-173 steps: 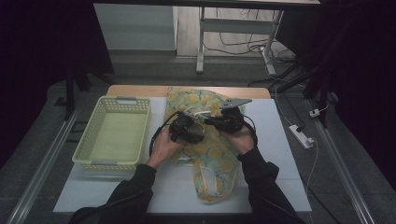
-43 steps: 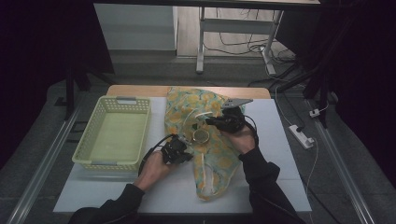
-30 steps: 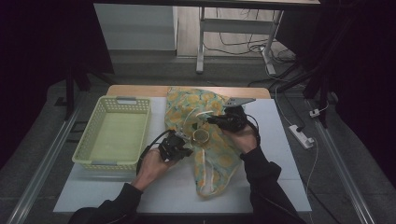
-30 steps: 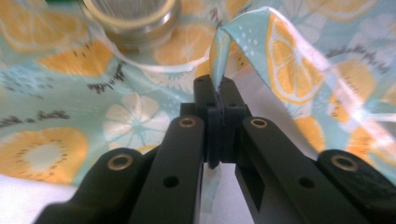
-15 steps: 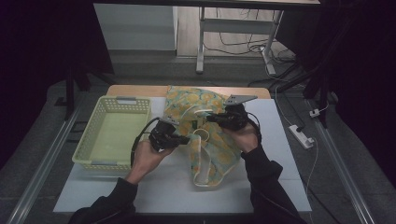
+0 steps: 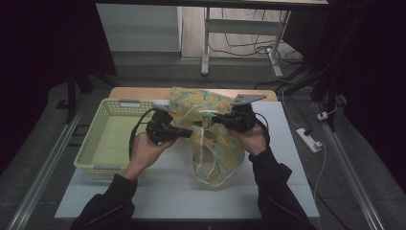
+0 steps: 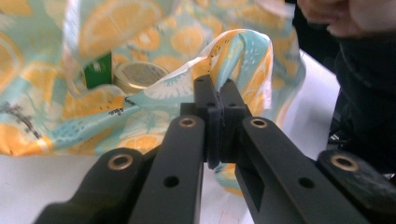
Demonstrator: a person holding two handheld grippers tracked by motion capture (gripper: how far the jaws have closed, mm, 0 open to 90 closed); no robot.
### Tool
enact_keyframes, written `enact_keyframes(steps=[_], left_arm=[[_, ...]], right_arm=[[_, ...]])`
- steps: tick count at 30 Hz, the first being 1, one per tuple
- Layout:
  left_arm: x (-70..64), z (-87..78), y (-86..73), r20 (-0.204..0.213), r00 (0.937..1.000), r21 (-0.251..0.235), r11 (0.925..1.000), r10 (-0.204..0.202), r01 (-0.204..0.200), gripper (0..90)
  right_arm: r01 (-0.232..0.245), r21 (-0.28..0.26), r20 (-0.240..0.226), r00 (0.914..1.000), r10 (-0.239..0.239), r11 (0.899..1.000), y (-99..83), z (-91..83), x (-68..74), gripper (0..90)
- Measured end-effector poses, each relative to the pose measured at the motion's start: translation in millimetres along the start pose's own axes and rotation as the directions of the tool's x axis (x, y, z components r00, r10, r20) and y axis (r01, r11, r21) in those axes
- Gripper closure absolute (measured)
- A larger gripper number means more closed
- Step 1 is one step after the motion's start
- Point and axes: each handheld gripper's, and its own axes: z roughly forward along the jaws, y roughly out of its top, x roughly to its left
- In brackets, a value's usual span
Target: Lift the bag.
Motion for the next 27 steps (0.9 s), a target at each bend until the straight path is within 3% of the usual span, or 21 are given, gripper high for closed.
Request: enact_keyframes(steps=[13,27], left_arm=[[-1.7,-37.9,41.8,0.007,0.9999,-0.079,0.9968,0.01,-0.01,89.6],[-11.3,-81.7,85.3,-0.021,0.9992,-0.167,0.9852,0.034,-0.037,89.6]], right_arm=[[0.036,-0.022,-0.013,0.9993,-0.036,0.999,32.6,-11.6,6.9,90.0],[0.074,-0.036,-0.008,0.9972,-0.074,0.997,71.6,-23.3,14.3,90.0]])
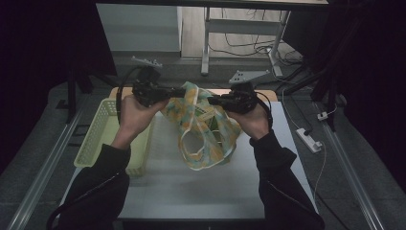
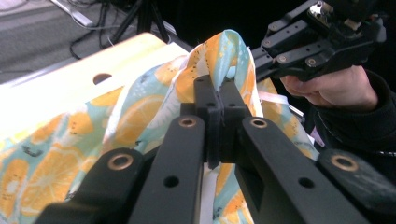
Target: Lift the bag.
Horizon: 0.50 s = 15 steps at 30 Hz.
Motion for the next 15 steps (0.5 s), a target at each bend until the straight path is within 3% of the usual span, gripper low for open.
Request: enact_keyframes(steps=[15], left_arm=[[-12.0,-38.9,51.3,-0.055,0.998,-0.102,0.9941,0.031,-0.036,89.6]], right_arm=[[0.046,-0.051,0.02,0.9988,-0.045,0.998,39.8,-26.6,13.2,90.0]])
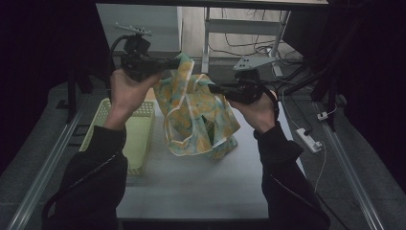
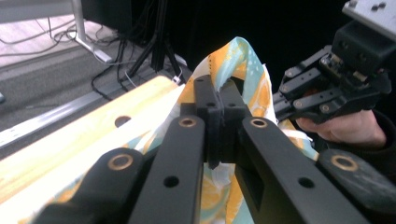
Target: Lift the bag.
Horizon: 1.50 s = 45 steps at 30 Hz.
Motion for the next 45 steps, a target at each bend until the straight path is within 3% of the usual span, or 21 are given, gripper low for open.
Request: enact_keyframes(steps=[5,9,12,23,28,32,38,45], left_arm=[[-1.7,-8.2,12.1,-0.011,0.9999,-0.031,0.9995,0.003,-0.004,89.6],[1.5,-12.1,12.9,-0.023,0.9997,-0.052,0.9986,-0.002,0.0,89.5],[5.7,-9.2,9.7,-0.051,0.9987,-0.035,0.9994,0.001,-0.003,89.5],[22.3,17.2,-14.6,-0.042,0.9991,0.002,1.0,-0.002,0.002,89.0],[27.9,33.0,-30.6,-0.042,0.9991,0.05,0.9987,0.009,-0.007,88.7],[35.6,43.0,-44.2,-0.033,0.9994,0.066,0.9978,-0.007,0.009,88.6],[44.4,54.0,-61.8,-0.023,0.9995,0.099,0.9947,-0.024,0.026,88.3],[48.5,66.9,-80.6,-0.042,0.9991,0.164,0.9864,0.002,0.005,84.0]], right_arm=[[0.011,-0.016,0.008,0.9999,-0.011,1.0,7.6,-5.8,2.9,90.0],[0.02,-0.024,0.021,0.9996,-0.02,1.0,10.9,-9.1,3.5,90.0],[0.022,-0.002,0.03,0.9993,-0.022,1.0,5.8,-4.4,1.6,90.0],[-0.016,0.027,0.025,0.9996,0.015,1.0,-16.3,11.2,-7.5,90.0],[-0.032,0.052,0.016,0.9994,0.031,0.998,-33.2,21.6,-10.2,90.0],[-0.057,0.067,0.008,0.9984,0.056,0.996,-48.0,29.8,-13.5,89.9],[-0.087,0.088,-0.003,0.9961,0.088,0.992,-66.7,40.3,-16.1,89.2],[-0.113,0.117,-0.015,0.9931,0.116,0.987,-83.5,52.8,-16.9,86.9]])
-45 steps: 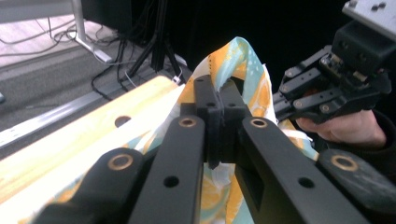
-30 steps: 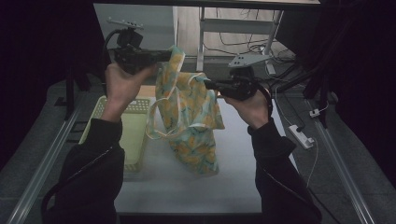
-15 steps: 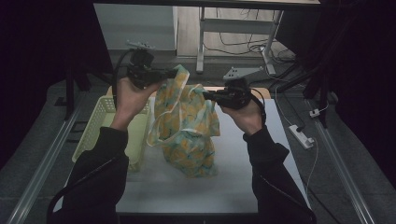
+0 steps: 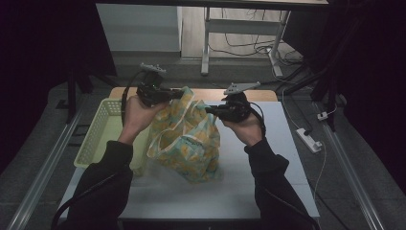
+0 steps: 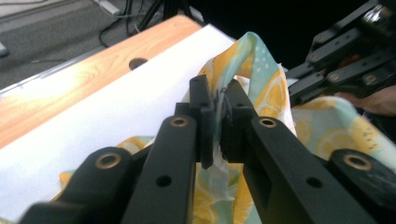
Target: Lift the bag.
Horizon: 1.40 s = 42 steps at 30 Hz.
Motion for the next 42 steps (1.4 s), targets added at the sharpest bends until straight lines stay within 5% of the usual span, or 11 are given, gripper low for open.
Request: enact_keyframes(steps=[9,14,27,36,42], left_arm=[[1.2,5.9,-13.3,0.004,0.9997,0.022,0.9995,0.024,-0.025,70.6],[-4.0,6.0,-16.0,-0.025,0.9966,0.035,0.9964,0.078,-0.077,61.7],[-10.8,2.7,-22.5,-0.053,0.9889,0.011,0.9903,0.139,-0.139,42.5],[-16.6,-4.2,-23.8,-0.074,0.9864,-0.007,0.989,0.147,-0.148,21.2],[-20.3,-13.1,-25.3,-0.048,0.9911,-0.027,0.9918,0.124,-0.125,11.2]], right_arm=[[-0.013,0.0,-0.014,0.9998,0.013,1.0,-0.5,2.7,1.5,81.6],[-0.014,-0.005,-0.013,0.9998,0.013,1.0,0.4,2.5,3.1,77.4],[-0.009,-0.01,-0.002,1.0,0.009,1.0,2.7,0.2,6.4,66.4],[-0.011,-0.013,0.012,0.9999,0.011,1.0,5.2,-0.6,8.1,54.3],[-0.021,-0.022,0.015,0.9997,0.021,1.0,8.8,-5.6,8.8,45.4]])
